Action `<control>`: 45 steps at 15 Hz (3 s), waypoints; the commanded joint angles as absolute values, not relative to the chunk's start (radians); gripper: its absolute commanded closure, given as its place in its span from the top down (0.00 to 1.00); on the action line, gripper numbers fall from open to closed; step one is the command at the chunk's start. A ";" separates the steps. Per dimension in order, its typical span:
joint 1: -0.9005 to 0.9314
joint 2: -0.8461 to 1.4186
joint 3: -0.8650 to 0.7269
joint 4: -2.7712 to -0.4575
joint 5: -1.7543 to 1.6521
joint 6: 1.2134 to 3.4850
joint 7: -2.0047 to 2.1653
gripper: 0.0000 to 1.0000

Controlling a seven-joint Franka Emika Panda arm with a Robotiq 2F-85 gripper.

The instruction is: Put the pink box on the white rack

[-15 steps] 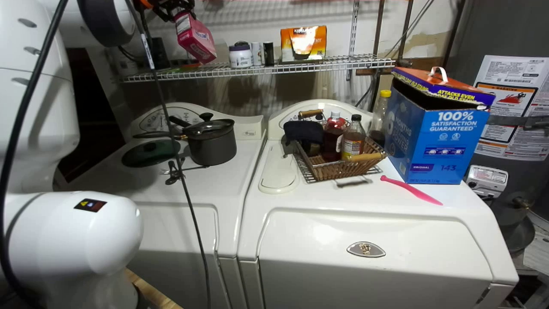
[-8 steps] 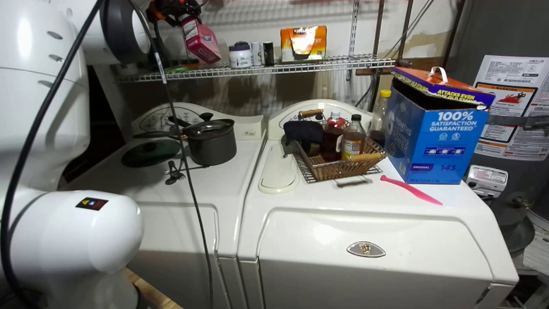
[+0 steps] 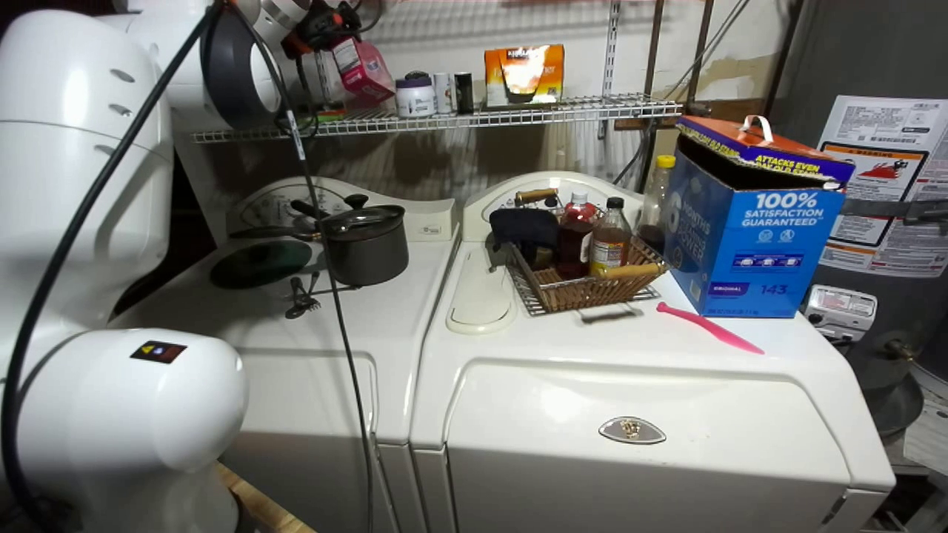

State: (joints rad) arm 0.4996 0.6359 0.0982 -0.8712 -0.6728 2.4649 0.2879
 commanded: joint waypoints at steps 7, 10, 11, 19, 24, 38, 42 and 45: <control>0.477 0.739 0.126 -0.778 -0.618 2.656 0.307 0.46; 0.459 0.760 0.163 -0.780 -0.551 2.708 0.316 0.46; 0.456 0.766 0.169 -0.780 -0.537 2.713 0.315 0.46; 0.448 0.793 0.163 -0.779 -0.498 2.743 0.350 0.46; 0.444 0.790 0.157 -0.784 -0.505 2.744 0.359 0.46; 0.462 0.695 0.209 -0.821 -0.490 2.365 0.259 1.00; 0.485 0.642 0.229 -0.776 -0.447 2.067 0.244 1.00; 0.463 0.638 0.298 -0.746 -0.340 1.934 0.236 1.00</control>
State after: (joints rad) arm 0.4806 0.6364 0.2431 -0.7888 -0.4404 2.0559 0.2725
